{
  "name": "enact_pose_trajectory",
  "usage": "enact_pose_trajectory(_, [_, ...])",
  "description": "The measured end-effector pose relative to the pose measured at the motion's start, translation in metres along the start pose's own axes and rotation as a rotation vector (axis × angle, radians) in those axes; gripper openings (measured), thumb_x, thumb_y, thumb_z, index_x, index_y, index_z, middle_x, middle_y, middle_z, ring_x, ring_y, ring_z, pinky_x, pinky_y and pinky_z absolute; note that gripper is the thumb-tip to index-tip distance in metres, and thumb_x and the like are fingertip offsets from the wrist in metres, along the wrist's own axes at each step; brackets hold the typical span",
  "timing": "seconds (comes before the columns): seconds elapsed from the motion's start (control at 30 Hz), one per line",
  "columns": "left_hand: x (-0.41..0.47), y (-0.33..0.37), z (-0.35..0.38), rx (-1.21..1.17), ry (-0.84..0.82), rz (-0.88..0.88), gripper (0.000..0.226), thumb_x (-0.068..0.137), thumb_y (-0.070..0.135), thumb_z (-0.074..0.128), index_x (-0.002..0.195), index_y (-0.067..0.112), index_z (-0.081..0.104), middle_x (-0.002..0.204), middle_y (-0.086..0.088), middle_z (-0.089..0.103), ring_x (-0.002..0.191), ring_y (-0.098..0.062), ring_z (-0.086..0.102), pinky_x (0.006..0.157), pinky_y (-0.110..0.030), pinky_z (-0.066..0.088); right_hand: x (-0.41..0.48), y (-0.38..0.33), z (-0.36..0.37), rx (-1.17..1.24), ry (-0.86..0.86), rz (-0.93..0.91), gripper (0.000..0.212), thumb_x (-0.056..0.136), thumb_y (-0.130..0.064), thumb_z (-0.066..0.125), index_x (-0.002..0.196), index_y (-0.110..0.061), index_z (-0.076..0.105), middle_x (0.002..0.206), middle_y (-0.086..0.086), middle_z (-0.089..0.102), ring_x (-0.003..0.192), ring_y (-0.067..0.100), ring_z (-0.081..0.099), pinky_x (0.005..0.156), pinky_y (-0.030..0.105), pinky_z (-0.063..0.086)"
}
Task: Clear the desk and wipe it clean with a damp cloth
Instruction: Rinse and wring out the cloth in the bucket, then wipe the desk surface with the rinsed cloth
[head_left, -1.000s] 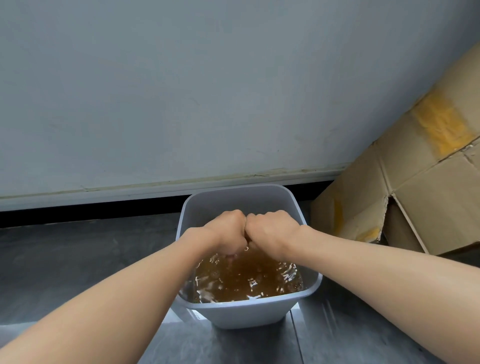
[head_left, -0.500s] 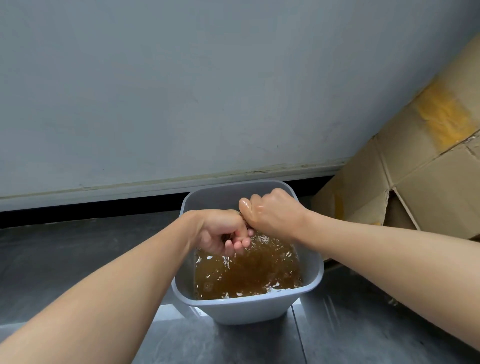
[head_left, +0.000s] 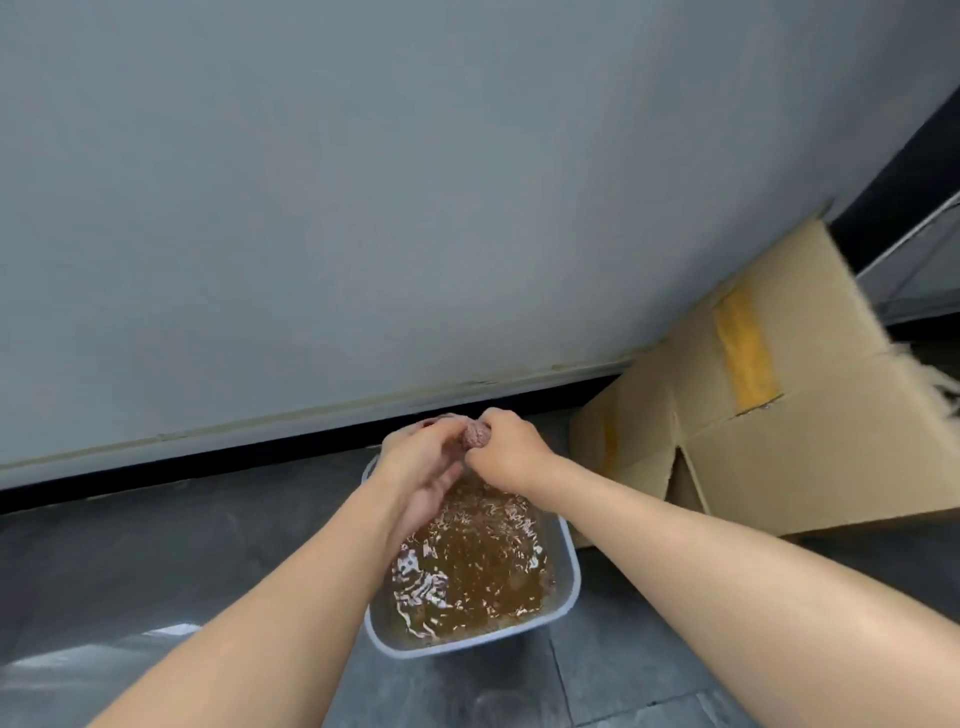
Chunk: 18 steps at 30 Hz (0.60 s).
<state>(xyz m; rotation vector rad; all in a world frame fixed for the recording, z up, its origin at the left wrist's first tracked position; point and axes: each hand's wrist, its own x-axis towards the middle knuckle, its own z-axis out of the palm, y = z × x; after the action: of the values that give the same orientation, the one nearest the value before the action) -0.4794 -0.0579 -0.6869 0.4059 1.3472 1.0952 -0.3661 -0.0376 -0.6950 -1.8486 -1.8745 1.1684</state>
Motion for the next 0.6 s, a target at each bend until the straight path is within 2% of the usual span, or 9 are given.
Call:
enact_pose_trajectory(0.07, [-0.040, 0.040, 0.020, -0.028, 0.002, 0.005, 0.011, 0.091, -0.002, 0.064, 0.102, -0.003, 0.067, 0.078, -0.010, 0.068, 0.039, -0.004, 0.054, 0.050, -0.021, 0.051, -0.029, -0.040, -0.041, 0.127, 0.002, 0.030, 0.017, 0.086, -0.018, 0.061, 0.101, -0.009, 0.062, 0.100, 0.009, 0.066, 0.098, 0.030, 0.063, 0.078, 0.035, 0.050])
enact_pose_trajectory(0.13, [-0.074, 0.080, 0.036, -0.067, -0.002, 0.027, 0.009, 0.094, 0.002, 0.062, 0.100, -0.003, 0.065, 0.087, -0.014, 0.067, 0.039, -0.003, 0.054, 0.047, -0.018, 0.049, -0.058, -0.076, -0.076, 0.263, -0.008, 0.035, 0.015, 0.088, -0.018, 0.057, 0.092, -0.006, 0.066, 0.091, 0.010, 0.067, 0.094, 0.028, 0.064, 0.076, 0.034, 0.048])
enact_pose_trajectory(0.2, [-0.109, 0.128, 0.062, -0.067, -0.035, 0.030, 0.007, 0.096, 0.009, 0.061, 0.098, 0.003, 0.065, 0.093, -0.015, 0.070, 0.059, -0.010, 0.066, 0.059, -0.024, 0.055, -0.092, -0.115, -0.126, 0.421, -0.003, 0.087, 0.021, 0.091, -0.024, 0.057, 0.092, -0.008, 0.071, 0.094, 0.010, 0.072, 0.096, 0.024, 0.067, 0.083, 0.036, 0.051])
enact_pose_trajectory(0.27, [-0.155, 0.176, 0.093, -0.038, -0.075, 0.041, 0.005, 0.097, 0.011, 0.061, 0.094, 0.013, 0.064, 0.092, -0.009, 0.071, 0.079, -0.017, 0.070, 0.069, -0.030, 0.056, -0.129, -0.155, -0.177, 0.542, 0.037, 0.144, 0.030, 0.096, -0.036, 0.056, 0.094, -0.011, 0.073, 0.099, 0.007, 0.073, 0.099, 0.019, 0.067, 0.091, 0.037, 0.052])
enact_pose_trajectory(0.4, [-0.252, 0.266, 0.169, 0.092, -0.219, 0.053, 0.006, 0.098, 0.012, 0.059, 0.099, 0.017, 0.062, 0.094, -0.011, 0.069, 0.086, -0.022, 0.068, 0.070, -0.034, 0.054, -0.204, -0.213, -0.284, 0.532, 0.262, 0.207, 0.045, 0.097, -0.048, 0.051, 0.099, -0.007, 0.069, 0.102, 0.010, 0.071, 0.100, 0.024, 0.066, 0.092, 0.043, 0.053])
enact_pose_trajectory(0.43, [-0.273, 0.285, 0.188, 0.136, -0.280, 0.059, 0.007, 0.098, 0.012, 0.059, 0.104, 0.012, 0.062, 0.097, -0.014, 0.069, 0.086, -0.023, 0.068, 0.072, -0.036, 0.055, -0.223, -0.223, -0.312, 0.514, 0.328, 0.221, 0.050, 0.092, -0.056, 0.048, 0.098, -0.011, 0.070, 0.103, 0.010, 0.070, 0.101, 0.025, 0.065, 0.091, 0.045, 0.053])
enact_pose_trajectory(0.5, [-0.314, 0.311, 0.225, 0.223, -0.390, 0.044, 0.022, 0.099, 0.014, 0.058, 0.117, 0.000, 0.058, 0.108, -0.023, 0.069, 0.091, -0.025, 0.068, 0.087, -0.044, 0.056, -0.258, -0.232, -0.358, 0.506, 0.436, 0.262, 0.063, 0.076, -0.068, 0.040, 0.099, -0.017, 0.071, 0.105, 0.008, 0.069, 0.103, 0.027, 0.064, 0.091, 0.046, 0.053])
enact_pose_trajectory(0.53, [-0.333, 0.319, 0.244, 0.255, -0.438, 0.036, 0.026, 0.099, 0.014, 0.058, 0.120, -0.002, 0.057, 0.112, -0.025, 0.068, 0.094, -0.027, 0.068, 0.093, -0.046, 0.053, -0.278, -0.235, -0.382, 0.508, 0.470, 0.281, 0.063, 0.074, -0.067, 0.040, 0.101, -0.019, 0.072, 0.105, 0.007, 0.070, 0.104, 0.027, 0.064, 0.091, 0.045, 0.054])
enact_pose_trajectory(0.6, [-0.371, 0.325, 0.284, 0.278, -0.503, 0.016, 0.023, 0.098, 0.011, 0.060, 0.119, 0.002, 0.059, 0.111, -0.023, 0.069, 0.098, -0.029, 0.069, 0.096, -0.046, 0.054, -0.319, -0.231, -0.426, 0.571, 0.525, 0.321, 0.046, 0.086, -0.053, 0.051, 0.106, -0.017, 0.074, 0.104, 0.006, 0.073, 0.102, 0.025, 0.066, 0.091, 0.042, 0.054])
